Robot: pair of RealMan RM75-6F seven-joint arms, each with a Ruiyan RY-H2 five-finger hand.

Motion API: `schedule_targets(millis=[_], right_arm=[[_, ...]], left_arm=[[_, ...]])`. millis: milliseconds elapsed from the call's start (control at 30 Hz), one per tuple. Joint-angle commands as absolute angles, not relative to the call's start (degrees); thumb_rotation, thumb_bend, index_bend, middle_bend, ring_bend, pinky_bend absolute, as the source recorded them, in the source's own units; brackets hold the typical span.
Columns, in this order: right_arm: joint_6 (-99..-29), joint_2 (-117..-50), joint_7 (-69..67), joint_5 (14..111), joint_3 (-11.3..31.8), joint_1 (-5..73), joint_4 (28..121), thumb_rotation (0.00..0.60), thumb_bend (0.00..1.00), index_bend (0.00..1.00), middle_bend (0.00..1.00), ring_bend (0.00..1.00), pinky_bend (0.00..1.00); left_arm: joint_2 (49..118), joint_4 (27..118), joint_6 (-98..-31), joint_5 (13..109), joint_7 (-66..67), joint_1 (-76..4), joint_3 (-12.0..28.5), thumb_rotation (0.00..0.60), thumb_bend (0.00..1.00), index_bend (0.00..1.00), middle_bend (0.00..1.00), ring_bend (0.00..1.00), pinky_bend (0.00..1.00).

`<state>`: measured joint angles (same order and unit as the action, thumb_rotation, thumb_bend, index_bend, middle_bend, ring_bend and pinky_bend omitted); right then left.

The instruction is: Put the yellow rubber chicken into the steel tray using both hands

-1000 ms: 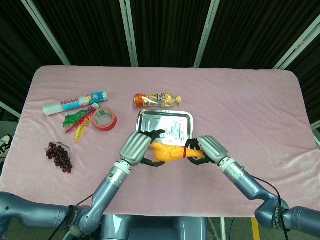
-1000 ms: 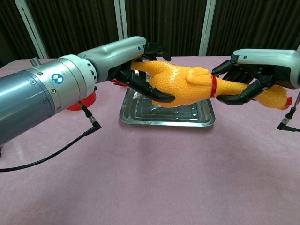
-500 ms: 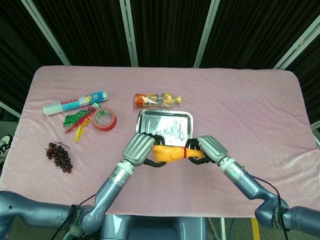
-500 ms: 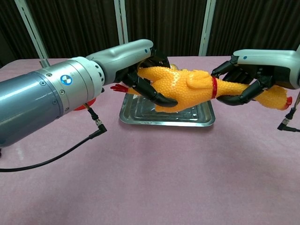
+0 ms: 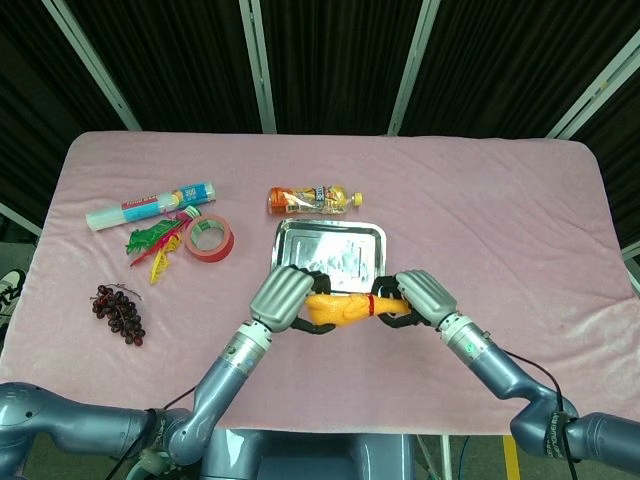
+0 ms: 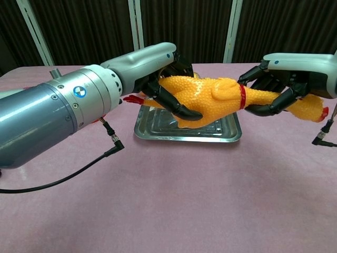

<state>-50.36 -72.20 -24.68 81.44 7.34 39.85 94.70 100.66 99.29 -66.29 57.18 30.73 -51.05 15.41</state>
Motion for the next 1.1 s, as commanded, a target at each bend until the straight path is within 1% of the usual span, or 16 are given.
schedule_targets(millis=[33, 200, 267, 300, 333, 367, 433, 467, 500, 533, 567, 633, 733, 800, 867, 1100], right_arm=[[-50.45, -72.15, -24.73, 81.47, 7.35, 39.81, 94.75, 0.6, 0.66, 1.0, 0.73, 0.76, 0.85], [-50.65, -72.03, -24.88, 81.47, 7.4, 39.72, 94.8, 0.6, 0.66, 1.0, 0.73, 0.77, 0.85], [-50.83, -71.97, -24.91, 81.56, 7.38, 39.64, 94.8, 0.6, 0.66, 1.0, 0.73, 0.77, 0.85], [-50.9, -71.94, -24.9, 81.59, 7.37, 39.6, 94.78, 0.6, 0.66, 1.0, 0.73, 0.77, 0.85], [-50.93, -71.91, -24.93, 81.59, 7.36, 39.58, 94.77, 0.6, 0.66, 1.0, 0.73, 0.77, 0.85], [-50.96, -71.87, -24.98, 81.57, 7.36, 39.55, 94.75, 0.6, 0.66, 1.0, 0.73, 0.77, 0.85], [-51.01, -71.78, -24.99, 81.59, 7.3, 39.48, 94.73, 0.6, 0.66, 1.0, 0.73, 0.77, 0.85], [-51.02, -71.72, -24.98, 81.6, 7.27, 39.45, 94.69, 0.6, 0.66, 1.0, 0.73, 0.77, 0.85], [-51.09, -71.61, -24.97, 81.54, 7.23, 39.35, 94.61, 0.6, 0.66, 1.0, 0.73, 0.77, 0.85], [-51.17, -71.53, -24.96, 81.53, 7.18, 39.26, 94.55, 0.6, 0.66, 1.0, 0.73, 0.77, 0.85], [-51.25, -71.49, -24.98, 81.52, 7.17, 39.2, 94.53, 0.6, 0.66, 1.0, 0.73, 0.77, 0.85], [-51.36, -71.43, -25.02, 81.55, 7.14, 39.1, 94.47, 0.6, 0.66, 1.0, 0.73, 0.77, 0.85], [-51.59, -71.32, -25.24, 81.6, 7.08, 38.9, 94.35, 0.6, 0.66, 1.0, 0.73, 0.77, 0.85], [-51.71, -71.26, -25.43, 81.64, 7.02, 38.77, 94.24, 0.6, 0.66, 1.0, 0.73, 0.77, 0.85], [-51.82, -71.23, -25.71, 81.74, 6.91, 38.62, 94.07, 0.6, 0.66, 1.0, 0.73, 0.77, 0.85], [-51.89, -71.51, -27.37, 81.83, 6.94, 38.43, 92.83, 0.6, 0.66, 1.0, 0.73, 0.77, 0.85]], left_arm=[[100.87, 99.15, -66.39, 57.46, 30.35, -51.01, 15.51, 0.585, 0.66, 0.85, 0.93, 0.79, 0.52], [100.91, 98.89, -66.64, 58.12, 29.79, -50.81, 15.51, 0.597, 0.66, 0.85, 0.93, 0.79, 0.52], [100.46, 99.28, -66.96, 58.48, 29.55, -50.41, 15.34, 0.599, 0.63, 0.82, 0.91, 0.78, 0.52], [100.12, 99.56, -66.87, 58.49, 29.56, -50.27, 15.19, 0.6, 0.59, 0.76, 0.85, 0.74, 0.52], [99.76, 99.81, -66.76, 58.4, 29.7, -50.17, 15.05, 0.6, 0.51, 0.68, 0.78, 0.69, 0.52], [99.47, 100.02, -66.84, 58.45, 29.8, -50.05, 14.99, 0.6, 0.45, 0.61, 0.72, 0.65, 0.52], [99.26, 100.14, -67.47, 58.91, 29.89, -49.74, 14.88, 0.6, 0.24, 0.44, 0.57, 0.54, 0.5], [99.12, 100.26, -67.78, 59.13, 29.82, -49.52, 14.79, 0.6, 0.18, 0.39, 0.53, 0.5, 0.49], [98.81, 100.47, -68.09, 59.12, 29.7, -49.17, 14.72, 0.6, 0.12, 0.31, 0.46, 0.44, 0.46], [98.24, 100.8, -68.04, 58.9, 29.7, -48.88, 14.58, 0.593, 0.08, 0.23, 0.39, 0.37, 0.43], [97.83, 101.06, -67.89, 58.71, 29.76, -48.77, 14.54, 0.583, 0.06, 0.18, 0.34, 0.33, 0.41], [97.28, 101.37, -67.85, 58.64, 29.69, -48.56, 14.55, 0.543, 0.02, 0.08, 0.23, 0.21, 0.34], [96.52, 101.83, -68.12, 59.08, 29.24, -48.07, 14.41, 0.527, 0.01, 0.01, 0.13, 0.11, 0.27], [96.05, 102.24, -68.51, 59.71, 28.91, -47.67, 14.22, 0.523, 0.01, 0.0, 0.1, 0.08, 0.23], [95.4, 103.0, -69.2, 60.91, 28.49, -47.08, 13.85, 0.522, 0.01, 0.0, 0.09, 0.07, 0.22], [91.4, 106.64, -72.34, 67.09, 26.15, -44.05, 11.84, 0.525, 0.01, 0.0, 0.09, 0.07, 0.21]])
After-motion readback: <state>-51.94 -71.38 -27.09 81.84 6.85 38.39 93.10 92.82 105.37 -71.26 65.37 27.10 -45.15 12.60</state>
